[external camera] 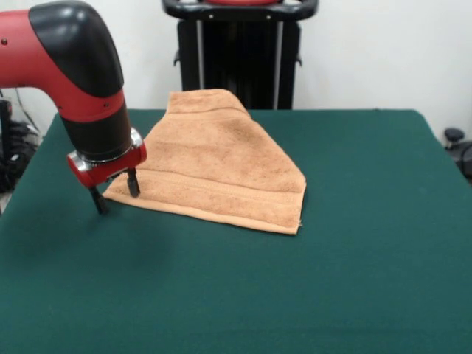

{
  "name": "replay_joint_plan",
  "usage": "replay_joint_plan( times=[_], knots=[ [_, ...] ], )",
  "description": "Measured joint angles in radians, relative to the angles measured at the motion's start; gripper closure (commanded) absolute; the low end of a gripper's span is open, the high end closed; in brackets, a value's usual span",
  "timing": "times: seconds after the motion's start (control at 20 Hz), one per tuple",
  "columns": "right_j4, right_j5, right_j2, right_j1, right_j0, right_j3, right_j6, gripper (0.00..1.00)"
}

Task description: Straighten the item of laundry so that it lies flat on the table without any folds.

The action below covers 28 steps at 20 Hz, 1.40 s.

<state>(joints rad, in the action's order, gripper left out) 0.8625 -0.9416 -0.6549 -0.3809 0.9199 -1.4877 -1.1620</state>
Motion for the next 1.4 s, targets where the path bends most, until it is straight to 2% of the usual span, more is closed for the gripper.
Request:
replay_joint_plan(
  times=[0.3,0.35,1.4],
  knots=[
    [0.000,0.000,0.000,0.000,0.000,0.000,0.000,0.00],
    [0.001,0.000,0.000,0.001,0.000,0.003,0.000,1.00],
    [-0.007,0.000,0.002,0.003,0.000,0.003,0.000,1.00]
  ],
)
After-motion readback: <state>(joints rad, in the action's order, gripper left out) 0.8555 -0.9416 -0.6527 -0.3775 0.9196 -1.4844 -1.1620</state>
